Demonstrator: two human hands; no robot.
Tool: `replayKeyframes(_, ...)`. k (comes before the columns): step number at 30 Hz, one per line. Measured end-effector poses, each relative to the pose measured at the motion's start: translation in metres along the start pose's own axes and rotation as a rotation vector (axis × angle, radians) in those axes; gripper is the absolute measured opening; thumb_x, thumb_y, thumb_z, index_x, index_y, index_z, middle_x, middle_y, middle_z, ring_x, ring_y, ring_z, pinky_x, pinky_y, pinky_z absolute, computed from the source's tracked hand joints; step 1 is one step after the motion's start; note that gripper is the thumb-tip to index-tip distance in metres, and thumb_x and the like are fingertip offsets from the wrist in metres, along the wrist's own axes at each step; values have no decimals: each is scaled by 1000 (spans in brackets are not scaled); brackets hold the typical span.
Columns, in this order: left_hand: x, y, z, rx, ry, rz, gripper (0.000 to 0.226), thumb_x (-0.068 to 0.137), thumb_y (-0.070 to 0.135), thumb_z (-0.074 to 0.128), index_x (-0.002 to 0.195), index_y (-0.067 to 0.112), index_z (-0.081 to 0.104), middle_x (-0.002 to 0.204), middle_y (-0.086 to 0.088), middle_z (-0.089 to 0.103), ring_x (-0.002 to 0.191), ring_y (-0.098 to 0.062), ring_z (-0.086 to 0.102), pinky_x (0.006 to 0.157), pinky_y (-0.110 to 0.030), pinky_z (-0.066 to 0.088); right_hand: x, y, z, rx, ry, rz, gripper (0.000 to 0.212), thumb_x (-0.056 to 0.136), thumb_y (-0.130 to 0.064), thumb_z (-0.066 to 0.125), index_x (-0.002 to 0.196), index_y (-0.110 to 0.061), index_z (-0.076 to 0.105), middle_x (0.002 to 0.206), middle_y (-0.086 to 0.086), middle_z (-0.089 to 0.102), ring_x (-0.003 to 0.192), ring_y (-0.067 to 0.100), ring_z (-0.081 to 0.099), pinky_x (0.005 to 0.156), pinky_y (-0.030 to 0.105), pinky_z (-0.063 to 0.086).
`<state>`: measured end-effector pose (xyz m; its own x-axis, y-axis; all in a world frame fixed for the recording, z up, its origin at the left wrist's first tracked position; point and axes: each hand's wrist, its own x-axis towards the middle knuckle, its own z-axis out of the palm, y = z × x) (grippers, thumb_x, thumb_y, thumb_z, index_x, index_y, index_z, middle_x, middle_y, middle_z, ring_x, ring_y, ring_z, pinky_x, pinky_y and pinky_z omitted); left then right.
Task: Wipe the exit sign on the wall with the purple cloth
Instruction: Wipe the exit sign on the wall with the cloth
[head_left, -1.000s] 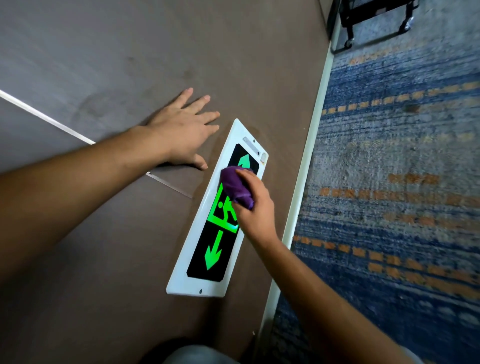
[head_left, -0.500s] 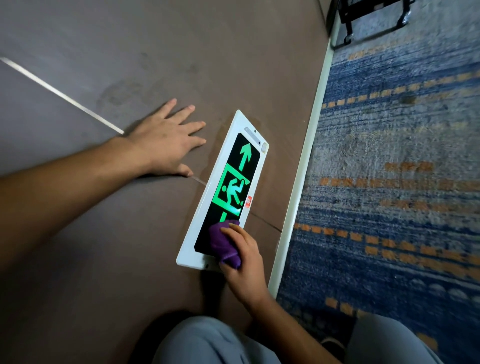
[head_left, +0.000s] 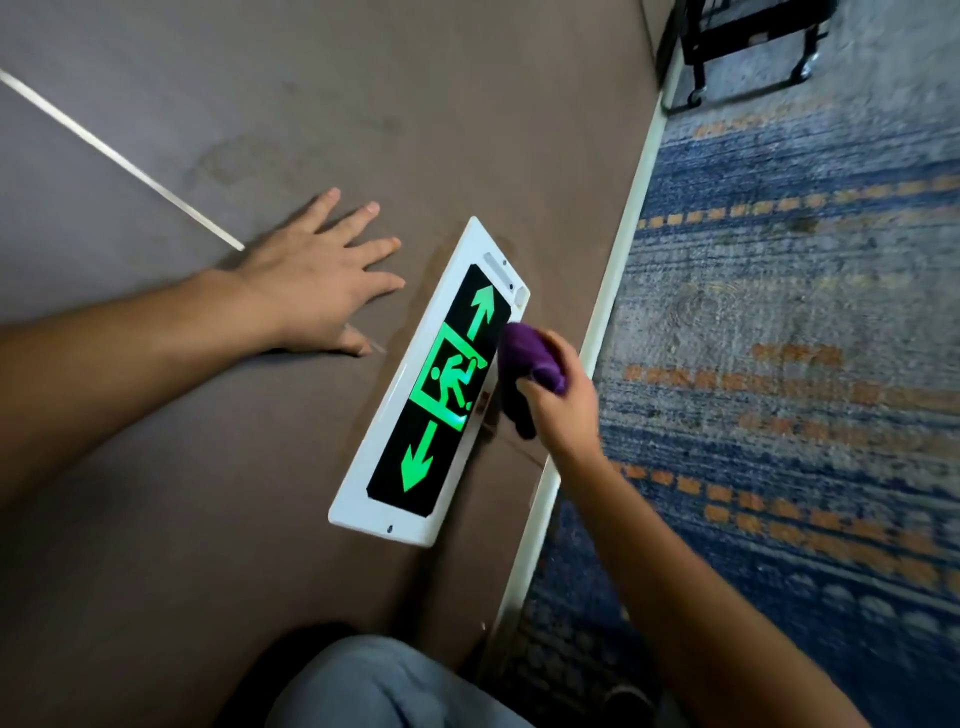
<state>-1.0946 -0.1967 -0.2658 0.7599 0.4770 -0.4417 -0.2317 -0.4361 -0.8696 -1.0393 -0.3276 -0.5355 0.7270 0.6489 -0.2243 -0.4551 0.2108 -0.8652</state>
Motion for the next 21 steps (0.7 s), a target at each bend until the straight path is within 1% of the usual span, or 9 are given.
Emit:
replayKeyframes(3, 7, 10, 4, 3, 38, -17, 88, 87, 82, 36, 160, 37, 18, 172, -3, 3, 157, -37, -9, 121, -67, 0, 52, -26, 5, -79, 31, -75, 63, 81, 0, 66, 135, -32, 60, 122, -9, 66, 113, 18, 66, 102, 46, 58)
replayKeyframes(6, 8, 14, 11, 7, 54, -34, 90, 86, 83, 36, 161, 35, 16, 172, -4, -1, 156, -38, -12, 119, -70, -3, 85, -34, 19, -146, 66, -123, 61, 81, 0, 67, 134, -30, 61, 125, -5, 68, 115, 17, 65, 106, 44, 54)
replayKeyframes(7, 9, 13, 13, 8, 56, -28, 91, 86, 83, 36, 161, 35, 16, 172, -5, -2, 156, -39, -13, 118, -70, -4, 93, -34, 21, -144, 72, -120, 60, 81, -1, 67, 133, -30, 61, 126, -4, 67, 114, 16, 65, 105, 42, 55)
replayKeyframes(10, 8, 13, 16, 3, 63, -12, 91, 87, 82, 34, 161, 34, 15, 172, -6, -2, 156, -39, -13, 118, -71, -5, 104, -31, 30, -58, 56, -33, 58, 82, -5, 70, 134, -29, 59, 130, 2, 63, 108, 17, 67, 96, 40, 61)
replayKeyframes(12, 8, 13, 16, 6, 74, -13, 90, 87, 82, 34, 161, 33, 16, 172, -6, -1, 156, -39, -12, 118, -70, -5, 101, -25, 40, 24, 68, -17, 56, 83, -8, 69, 133, -32, 58, 130, 1, 61, 107, 21, 69, 92, 41, 62)
replayKeyframes(16, 8, 12, 17, -13, 85, -23, 90, 87, 82, 36, 160, 33, 19, 172, -6, 1, 156, -38, -11, 118, -70, -3, 93, -19, 54, 157, 82, -5, 53, 86, -9, 66, 132, -35, 58, 125, -1, 64, 106, 24, 71, 90, 43, 63)
replayKeyframes(19, 9, 15, 16, -30, 95, -27, 88, 87, 80, 39, 159, 32, 23, 172, -6, 4, 157, -37, -9, 118, -71, -3, 92, -23, 54, 131, 54, -24, 50, 86, -9, 66, 130, -31, 62, 120, -3, 67, 102, 21, 72, 83, 32, 62)
replayKeyframes(20, 8, 15, 15, -30, 93, -30, 88, 87, 80, 40, 159, 32, 24, 172, -6, 4, 157, -37, -9, 118, -71, -3, 90, -25, 55, 111, 38, -39, 52, 84, -11, 67, 132, -30, 62, 122, -2, 67, 104, 21, 71, 82, 29, 62)
replayKeyframes(21, 8, 15, 15, -27, 91, -32, 88, 87, 80, 41, 159, 32, 25, 172, -6, 5, 157, -37, -8, 118, -71, -3, 88, -28, 56, 96, 20, -54, 55, 81, -12, 68, 133, -30, 62, 126, -1, 66, 107, 23, 71, 84, 30, 62)
